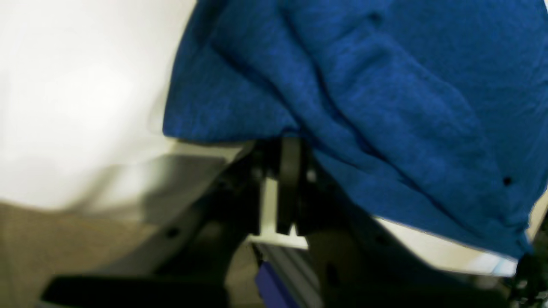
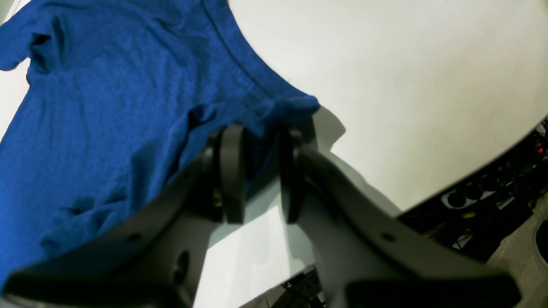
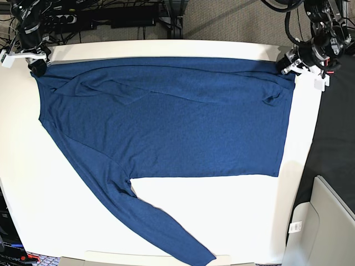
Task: Fold the T-shirt properly
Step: 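Release the shirt and move both grippers toward the shirt's sides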
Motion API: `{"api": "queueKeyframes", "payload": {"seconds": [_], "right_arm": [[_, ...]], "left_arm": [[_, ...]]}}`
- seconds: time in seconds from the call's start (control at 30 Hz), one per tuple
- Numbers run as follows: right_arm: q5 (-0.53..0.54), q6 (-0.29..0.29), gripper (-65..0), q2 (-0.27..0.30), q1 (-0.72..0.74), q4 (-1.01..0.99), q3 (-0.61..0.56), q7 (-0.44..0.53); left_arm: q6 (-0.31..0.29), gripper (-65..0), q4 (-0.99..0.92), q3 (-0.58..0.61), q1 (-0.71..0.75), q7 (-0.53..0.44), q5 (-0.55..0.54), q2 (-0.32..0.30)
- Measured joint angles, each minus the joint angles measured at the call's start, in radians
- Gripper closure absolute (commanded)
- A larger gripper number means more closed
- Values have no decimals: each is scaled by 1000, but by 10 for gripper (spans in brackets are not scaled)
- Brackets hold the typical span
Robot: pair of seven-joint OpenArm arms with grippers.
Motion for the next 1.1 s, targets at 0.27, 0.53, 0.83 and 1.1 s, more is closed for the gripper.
{"api": "queueKeyframes", "payload": {"seconds": [0.27, 0.53, 0.83, 1.1], "right_arm": [[93, 0, -141, 1, -25, 0, 1, 4], [180, 6, -143, 36, -67, 72, 56, -1], [169, -5, -240, 82, -31, 144, 143, -3], [-28, 6, -241, 141, 166, 112, 15, 0]], "left_arm": [[0, -169, 137, -125, 61, 4, 6, -3], [-7, -170, 92, -125, -151, 4, 3, -3], [4, -170, -170, 33, -441, 1, 114, -2], [3, -170, -430, 142, -624, -89, 133, -6]]}}
